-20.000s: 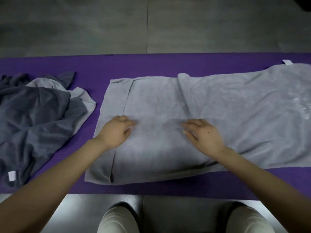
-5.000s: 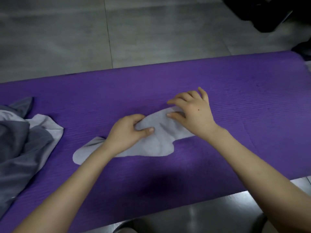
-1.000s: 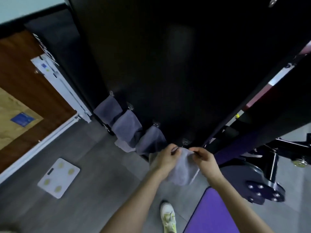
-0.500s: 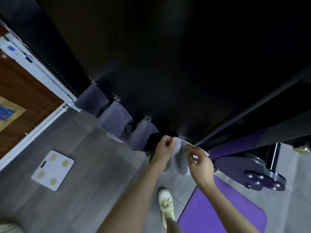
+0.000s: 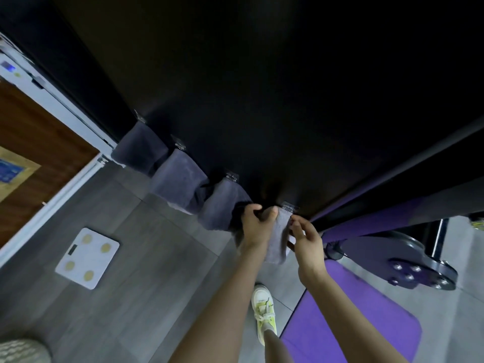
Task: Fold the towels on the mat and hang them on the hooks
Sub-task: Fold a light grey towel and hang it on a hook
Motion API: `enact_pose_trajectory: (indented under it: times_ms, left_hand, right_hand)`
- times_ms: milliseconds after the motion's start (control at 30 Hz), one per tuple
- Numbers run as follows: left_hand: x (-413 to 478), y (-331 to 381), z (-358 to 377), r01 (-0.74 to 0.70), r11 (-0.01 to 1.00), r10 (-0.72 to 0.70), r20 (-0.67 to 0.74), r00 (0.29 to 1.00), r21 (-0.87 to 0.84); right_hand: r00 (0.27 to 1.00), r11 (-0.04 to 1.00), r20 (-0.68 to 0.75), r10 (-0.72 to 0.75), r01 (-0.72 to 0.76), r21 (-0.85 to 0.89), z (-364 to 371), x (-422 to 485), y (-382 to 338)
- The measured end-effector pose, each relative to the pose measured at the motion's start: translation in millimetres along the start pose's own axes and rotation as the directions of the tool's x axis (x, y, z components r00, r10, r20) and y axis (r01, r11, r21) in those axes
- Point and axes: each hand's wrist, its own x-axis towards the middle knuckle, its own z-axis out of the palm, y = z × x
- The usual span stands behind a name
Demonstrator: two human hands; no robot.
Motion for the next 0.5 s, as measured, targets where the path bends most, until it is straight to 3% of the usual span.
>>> enact_pose_trajectory:
  times_ms: [67,133,333,500]
  left_hand:
    - [-3.1,-0.8,0.6,-0.163,0.977,0.187,-0.181,0.966,0.138]
    - [-6.8,-3.0,2.2,-0.272,0.933,0.322,-0.206,0.924,0.237]
    - [-6.8,-7.8,3.6,-0.087,0.996,0.086,0.014,0.996,0.03]
    - [-8.9,3.3,-6.8,-0.071,0.993,0.062,0.101,0.993,0.092]
  right_hand:
    - [1.0,1.0,0.01,0.011,-0.011,0.017,2.4,-1.1,-0.2]
    - [1.0,1.0,0.01,-0.011,0.012,-0.017,5.9,-1.6,2.3]
    - [0.996,0.991,0.038,-0.085,0.089,-0.096,9.4,-4.3,10.8]
    - [0.992,0.981,0.074,-0.103,0.114,-0.155,-0.2,-2.9,2.0]
